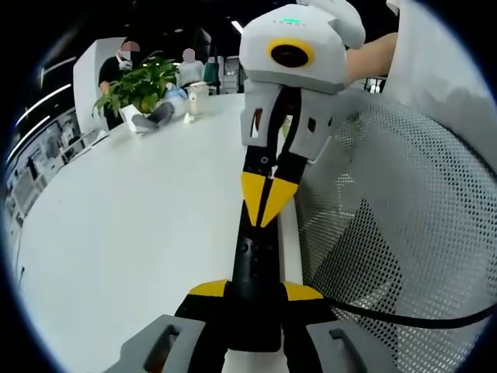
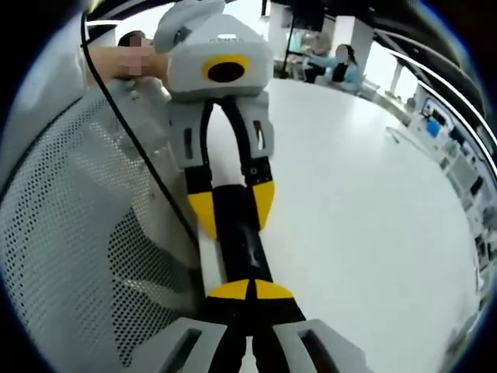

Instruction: Press the specified remote control buttons in sequence, fully releasing each button before pressing the next.

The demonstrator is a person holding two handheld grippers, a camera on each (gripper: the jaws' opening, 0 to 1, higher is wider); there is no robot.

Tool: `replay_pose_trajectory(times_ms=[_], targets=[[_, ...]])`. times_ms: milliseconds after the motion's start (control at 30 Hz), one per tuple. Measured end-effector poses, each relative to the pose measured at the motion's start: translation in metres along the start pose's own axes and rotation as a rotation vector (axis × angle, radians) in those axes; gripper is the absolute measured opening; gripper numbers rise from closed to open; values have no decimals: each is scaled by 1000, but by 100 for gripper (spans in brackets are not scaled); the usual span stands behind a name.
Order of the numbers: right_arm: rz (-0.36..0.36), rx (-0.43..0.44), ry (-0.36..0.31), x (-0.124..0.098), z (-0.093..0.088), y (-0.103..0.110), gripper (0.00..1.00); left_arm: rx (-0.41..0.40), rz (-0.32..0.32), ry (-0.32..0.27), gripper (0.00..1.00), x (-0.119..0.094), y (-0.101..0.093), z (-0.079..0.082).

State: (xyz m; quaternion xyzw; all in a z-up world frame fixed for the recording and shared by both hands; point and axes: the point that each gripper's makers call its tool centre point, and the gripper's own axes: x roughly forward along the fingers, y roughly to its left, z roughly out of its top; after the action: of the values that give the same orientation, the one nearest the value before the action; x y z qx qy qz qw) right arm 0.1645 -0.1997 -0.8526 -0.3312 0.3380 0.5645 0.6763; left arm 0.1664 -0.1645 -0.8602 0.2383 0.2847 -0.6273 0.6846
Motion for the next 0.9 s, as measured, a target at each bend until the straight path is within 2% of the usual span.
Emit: replay_pose_trajectory(times_ms=[367, 767, 900], targets=[[-6, 3, 21, -3, -4, -2, 0, -1, 1, -2, 24, 0, 0, 0], [-4, 48, 45, -6, -10, -3, 0, 6, 3, 1, 24, 0, 0, 0], [-12, 5, 86, -5, -10, -2, 0, 10, 4, 3, 24, 0, 0, 0]])
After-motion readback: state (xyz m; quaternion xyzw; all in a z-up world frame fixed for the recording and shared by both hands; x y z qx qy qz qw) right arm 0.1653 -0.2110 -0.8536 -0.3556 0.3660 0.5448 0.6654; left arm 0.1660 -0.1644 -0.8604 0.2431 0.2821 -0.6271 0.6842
